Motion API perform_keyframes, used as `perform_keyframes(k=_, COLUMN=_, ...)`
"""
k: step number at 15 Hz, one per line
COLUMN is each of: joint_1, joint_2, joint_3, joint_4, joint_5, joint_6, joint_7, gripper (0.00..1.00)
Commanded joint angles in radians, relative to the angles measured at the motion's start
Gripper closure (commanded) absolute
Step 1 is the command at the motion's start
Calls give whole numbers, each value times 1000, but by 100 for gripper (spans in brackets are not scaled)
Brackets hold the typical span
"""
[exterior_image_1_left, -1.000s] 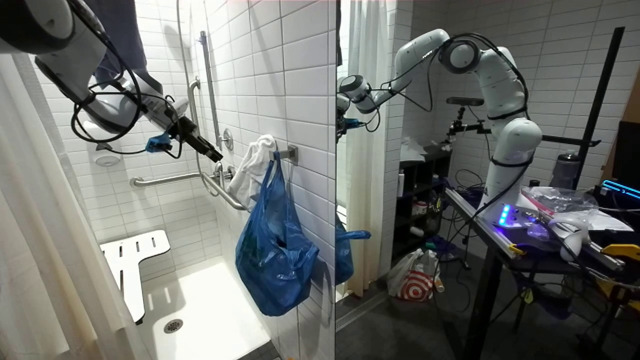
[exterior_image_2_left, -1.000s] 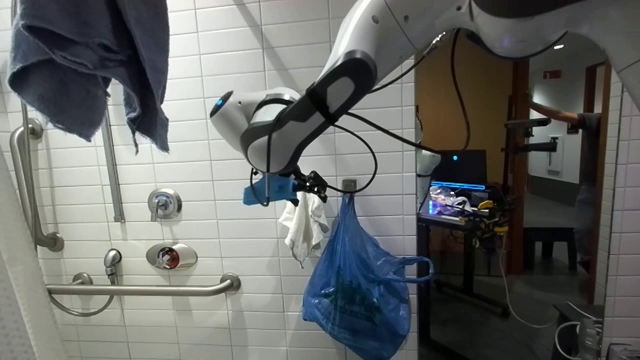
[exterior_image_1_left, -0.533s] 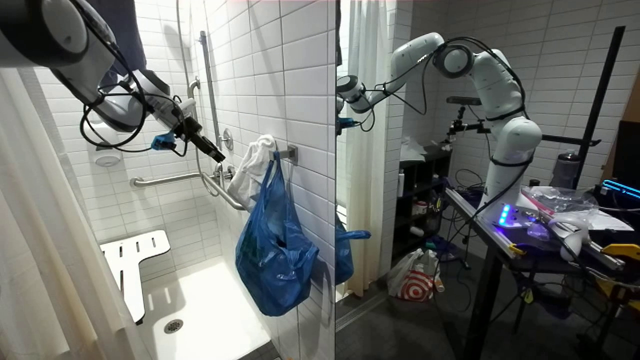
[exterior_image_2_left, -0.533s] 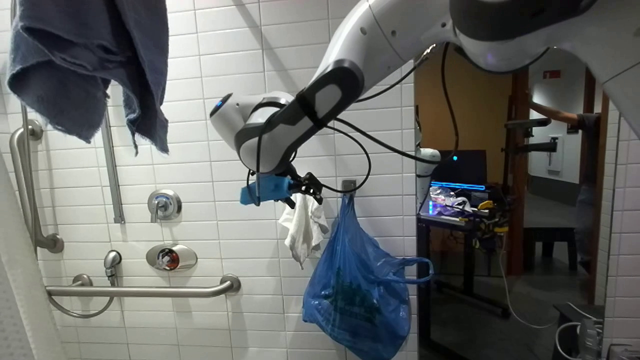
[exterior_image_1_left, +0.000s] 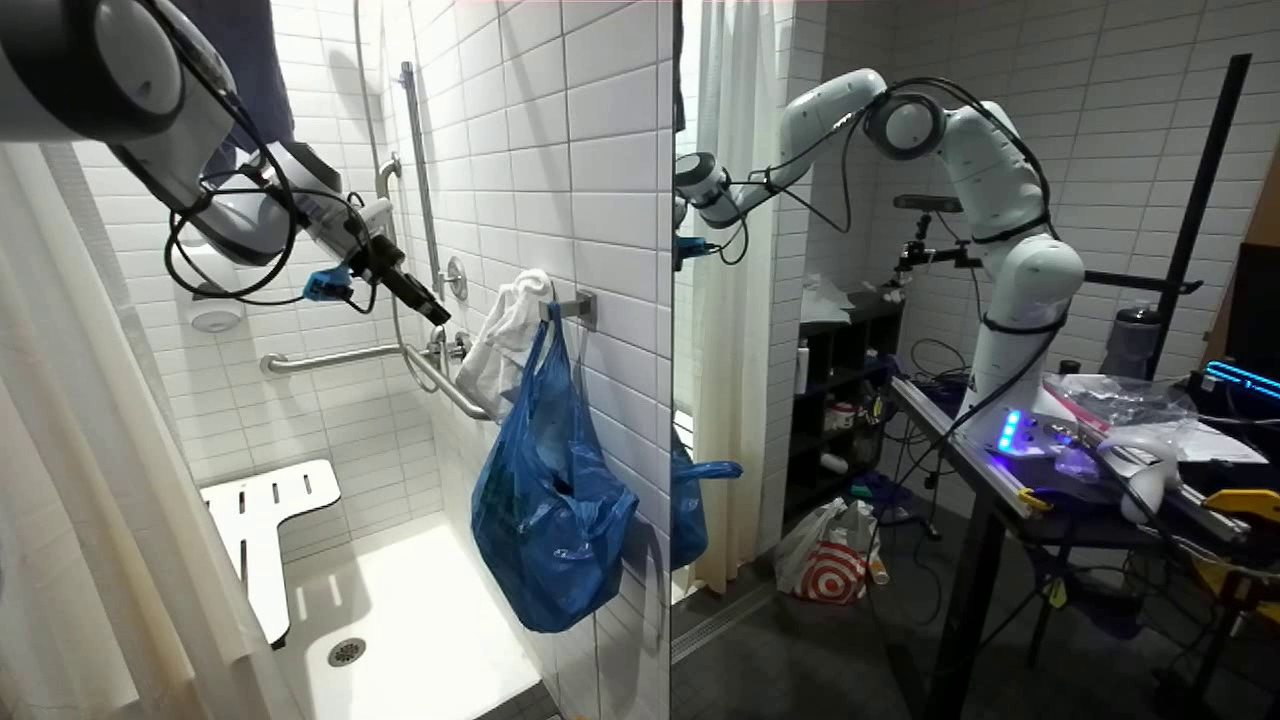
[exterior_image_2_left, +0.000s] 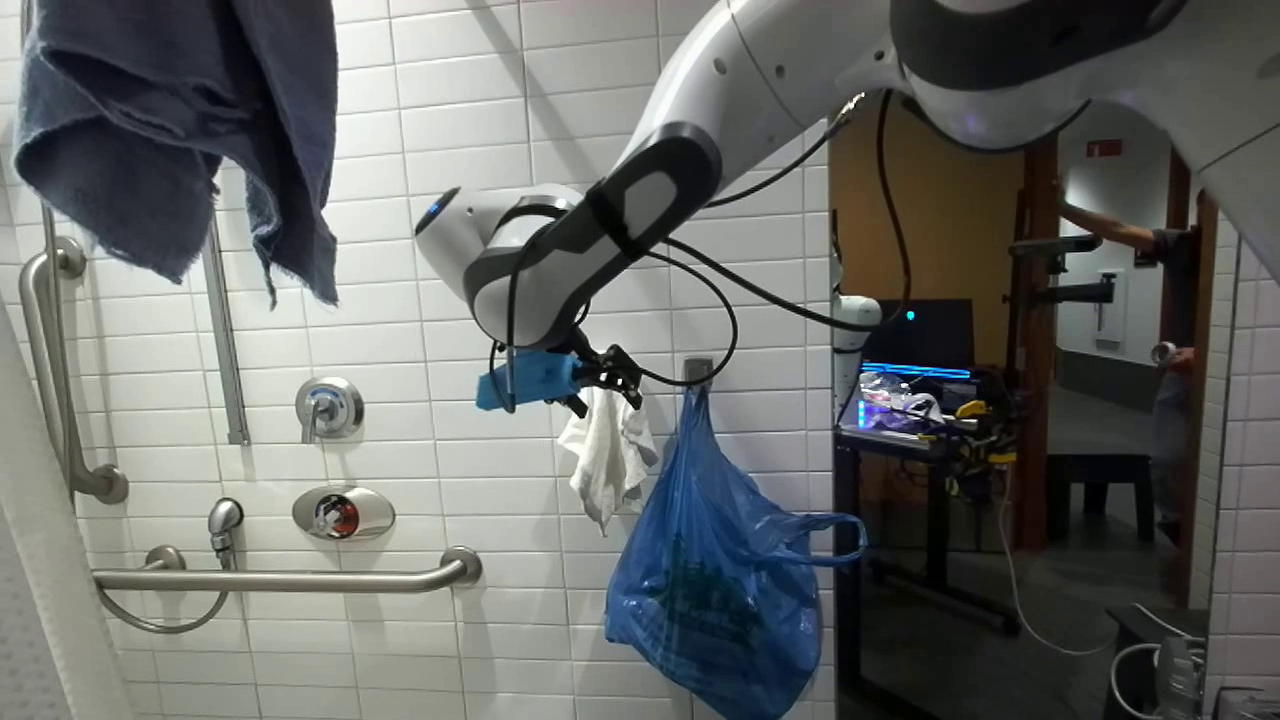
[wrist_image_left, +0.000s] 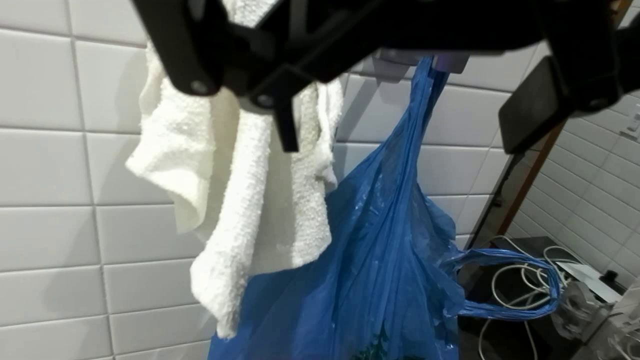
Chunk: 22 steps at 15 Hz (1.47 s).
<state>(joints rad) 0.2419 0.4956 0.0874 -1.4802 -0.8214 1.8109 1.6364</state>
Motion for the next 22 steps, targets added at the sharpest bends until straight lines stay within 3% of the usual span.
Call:
perform_keyframes(k=1, joint_1=17, joint_2=0, joint_3=-20, joint_4=3, joint_5=10, joint_6=1, joint_7=-5, gripper=0)
perform_keyframes(k=22, joint_1=-7, joint_2=31, joint_3=-48, joint_4=32, joint_5=44, joint_6=9, joint_7=-7, gripper=0)
